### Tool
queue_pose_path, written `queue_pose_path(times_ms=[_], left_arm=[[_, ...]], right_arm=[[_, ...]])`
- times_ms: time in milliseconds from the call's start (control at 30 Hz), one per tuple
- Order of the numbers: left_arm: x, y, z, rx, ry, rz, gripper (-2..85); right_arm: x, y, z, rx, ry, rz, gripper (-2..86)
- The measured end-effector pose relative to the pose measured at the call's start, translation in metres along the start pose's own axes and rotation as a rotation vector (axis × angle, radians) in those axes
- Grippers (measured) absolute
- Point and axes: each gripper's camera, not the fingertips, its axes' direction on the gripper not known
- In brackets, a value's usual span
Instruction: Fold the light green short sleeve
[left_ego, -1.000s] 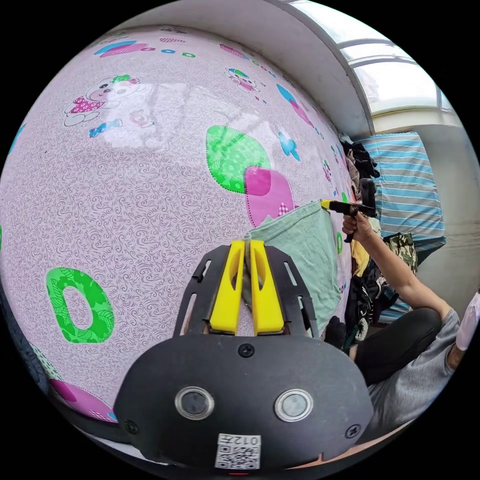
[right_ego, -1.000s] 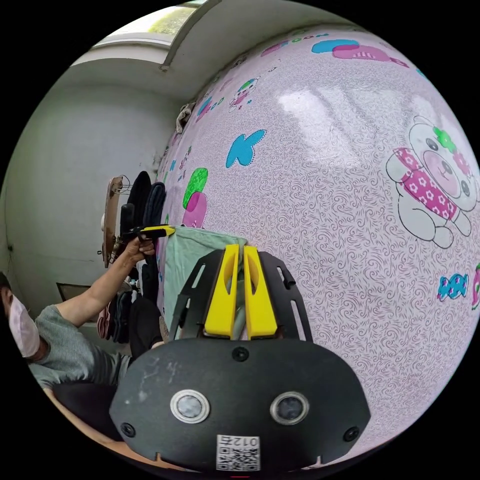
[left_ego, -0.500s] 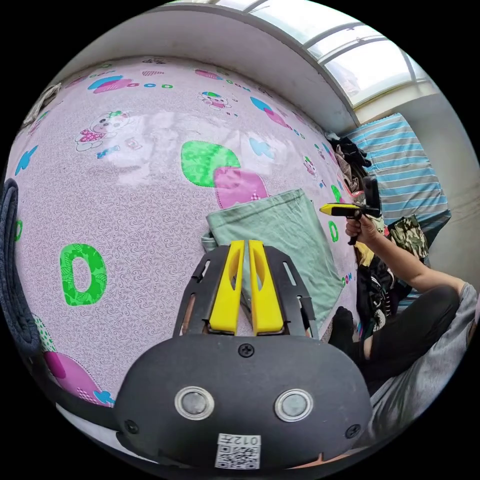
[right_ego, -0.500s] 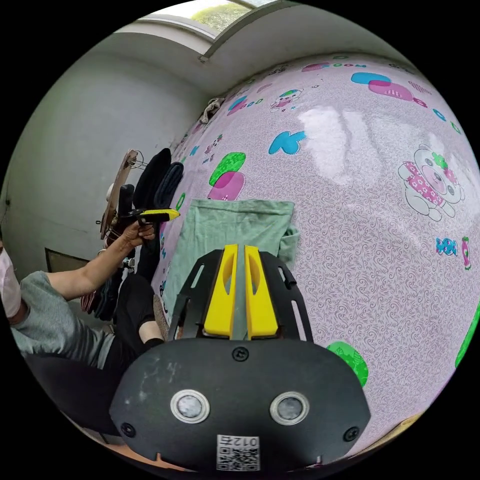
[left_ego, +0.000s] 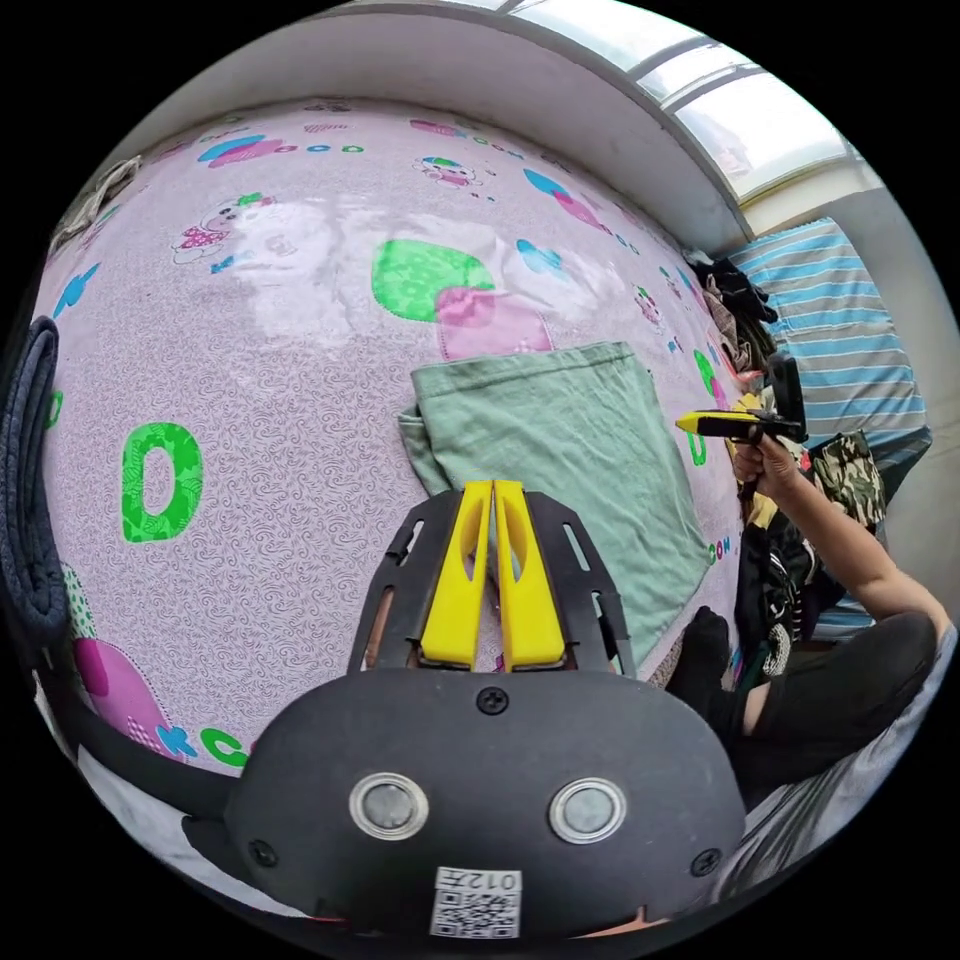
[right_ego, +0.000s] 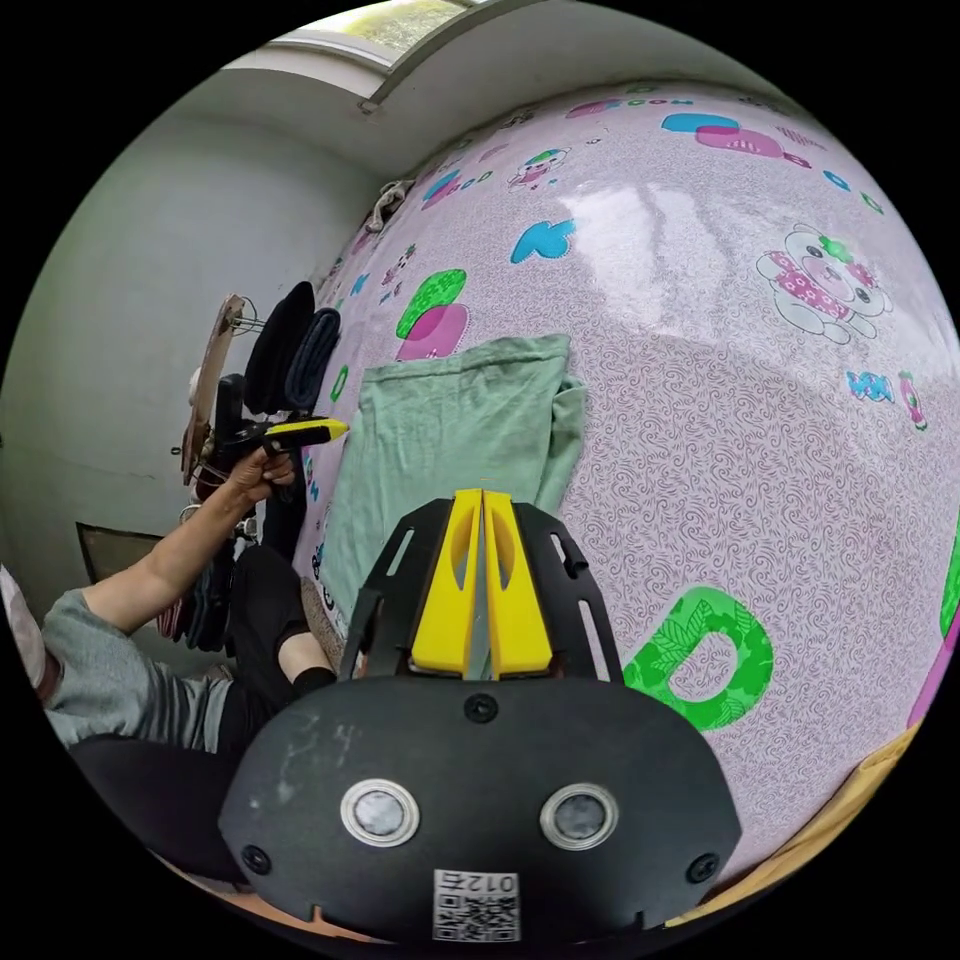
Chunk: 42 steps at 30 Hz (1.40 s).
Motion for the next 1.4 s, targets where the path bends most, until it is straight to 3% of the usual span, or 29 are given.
queue_pose_path(times_ms=[133, 233, 433, 533, 667, 900, 1033, 1233, 1400], left_arm=[[-0.003, 0.002, 0.023, -0.062, -0.058, -0.034, 0.8], [-0.008, 0.007, 0.018, -0.027, -0.034, -0.098, 0.8], [0.024, 0.033, 0.020, -0.052, 0.032, 0.039, 0.7], [0.026, 0.047, 0.040, -0.135, -0.037, 0.060, 0.6], [0.014, 0.058, 0.038, -0.108, -0.034, 0.005, 0.7], [0.055, 0.071, 0.047, -0.136, 0.046, 0.166, 0.5], [0.057, 0.078, 0.067, -0.218, -0.038, 0.215, 0.3], [0.038, 0.087, 0.061, -0.178, -0.024, 0.245, 0.2], [0.050, 0.083, 0.048, -0.179, -0.007, 0.262, 0.6]], right_arm=[[0.020, 0.006, 0.015, -0.080, 0.096, 0.071, -0.8], [0.016, 0.018, -0.010, 0.001, 0.064, 0.091, -0.8], [-0.015, 0.048, 0.005, -0.125, -0.099, 0.008, -0.8], [-0.008, 0.062, 0.010, -0.174, 0.000, 0.022, -0.9], [-0.013, 0.072, -0.022, -0.139, 0.090, 0.066, -0.9], [-0.068, 0.079, -0.020, -0.156, -0.128, 0.004, -0.8], [-0.056, 0.079, -0.002, -0.303, -0.029, 0.033, -0.9], [-0.017, 0.101, -0.056, -0.197, -0.102, 0.148, -0.9], [-0.050, 0.108, -0.086, -0.150, -0.149, 0.111, -0.9]])
